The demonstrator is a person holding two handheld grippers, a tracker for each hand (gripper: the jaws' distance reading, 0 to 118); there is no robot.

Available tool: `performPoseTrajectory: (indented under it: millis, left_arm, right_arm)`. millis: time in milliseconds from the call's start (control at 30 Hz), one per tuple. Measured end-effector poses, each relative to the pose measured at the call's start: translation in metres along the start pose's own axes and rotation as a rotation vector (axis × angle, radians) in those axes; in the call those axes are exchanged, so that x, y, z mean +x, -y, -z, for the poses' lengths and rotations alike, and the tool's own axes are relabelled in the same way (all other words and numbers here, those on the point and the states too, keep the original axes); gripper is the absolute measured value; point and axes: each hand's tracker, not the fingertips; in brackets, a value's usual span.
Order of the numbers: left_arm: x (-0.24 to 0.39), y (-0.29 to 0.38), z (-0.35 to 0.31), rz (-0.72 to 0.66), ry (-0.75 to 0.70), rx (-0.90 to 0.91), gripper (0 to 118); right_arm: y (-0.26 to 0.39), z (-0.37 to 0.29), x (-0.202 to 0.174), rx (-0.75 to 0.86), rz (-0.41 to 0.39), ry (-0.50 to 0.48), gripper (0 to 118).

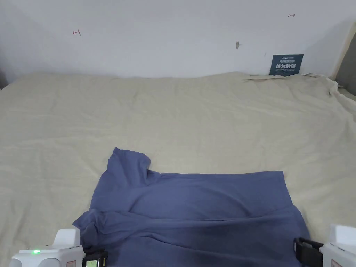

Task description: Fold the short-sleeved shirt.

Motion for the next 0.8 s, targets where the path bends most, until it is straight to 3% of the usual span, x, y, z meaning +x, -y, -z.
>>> performPoseTrajectory:
  millis: [33,367,567,800]
  left_arm:
    - [0.001,-0.003,-0.008,-0.018,0.009,0.035,111]
    - [0.037,-0.046,-0.11,-0.003,0.037,0.502,113]
    - [0.068,-0.053,-0.133,0.047,0.008,0.765,118]
    - [0.086,-0.06,-0.12,0.091,0.016,0.704,115]
  right_arm:
    - [-0.006,-0.007,-0.002,0.031,-0.004,-0.001,87]
    - [-0.068,-0.085,-0.033,0.355,-0.029,-0.017,87]
    - [-0.078,-0.106,-0.057,0.521,-0.082,0.027,87]
    - [-0.074,-0.114,-0.078,0.616,-0.117,0.07,84]
